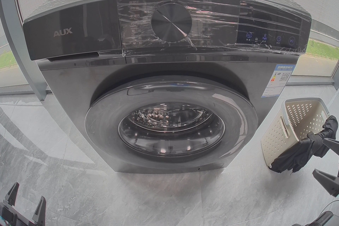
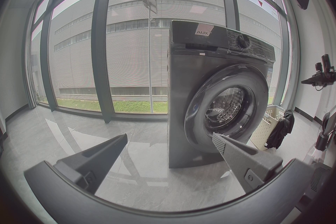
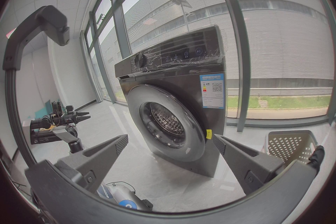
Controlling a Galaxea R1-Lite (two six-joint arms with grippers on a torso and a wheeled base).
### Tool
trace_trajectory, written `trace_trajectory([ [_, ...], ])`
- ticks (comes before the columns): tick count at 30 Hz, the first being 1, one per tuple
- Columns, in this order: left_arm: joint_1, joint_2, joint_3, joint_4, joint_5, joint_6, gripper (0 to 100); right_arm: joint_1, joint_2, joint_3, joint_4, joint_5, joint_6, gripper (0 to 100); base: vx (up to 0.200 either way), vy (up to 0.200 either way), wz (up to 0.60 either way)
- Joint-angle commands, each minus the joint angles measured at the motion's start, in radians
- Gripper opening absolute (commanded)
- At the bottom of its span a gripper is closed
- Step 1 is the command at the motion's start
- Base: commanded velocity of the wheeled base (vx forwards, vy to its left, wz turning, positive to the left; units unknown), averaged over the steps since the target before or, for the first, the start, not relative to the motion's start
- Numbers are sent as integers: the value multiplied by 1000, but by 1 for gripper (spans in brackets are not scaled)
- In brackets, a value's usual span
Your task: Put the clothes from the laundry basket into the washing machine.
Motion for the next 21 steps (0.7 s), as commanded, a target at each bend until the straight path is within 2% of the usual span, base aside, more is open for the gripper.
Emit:
trace_trajectory([
  [1, 0, -18, 18, 0, 0, 0, 100, 104, 424, -24, -223, 44, 6, 100, 0, 0, 0],
  [5, 0, -18, 18, 0, -1, 0, 100, 109, 580, -59, -297, 35, 3, 100, 0, 0, 0],
  [7, 0, -18, 18, 0, -1, 0, 100, 117, 649, -94, -320, 6, 7, 100, 0, 0, 0],
  [12, 0, -18, 18, 0, -1, 0, 100, 164, 737, -162, -337, -23, 37, 100, 0, 0, 0],
  [15, 0, -18, 18, 0, -1, 0, 100, 226, 795, -206, -337, -91, 46, 100, 0, 0, 0],
  [16, 0, -18, 18, 0, -1, 0, 100, 226, 795, -206, -337, -91, 46, 100, 0, 0, 0],
  [17, 0, -18, 18, 0, -1, 0, 100, 244, 836, -231, -338, -123, 46, 100, 0, 0, 0],
  [21, 0, -18, 18, 0, -1, 0, 100, 246, 891, -258, -354, -135, 43, 100, 0, 0, 0],
])
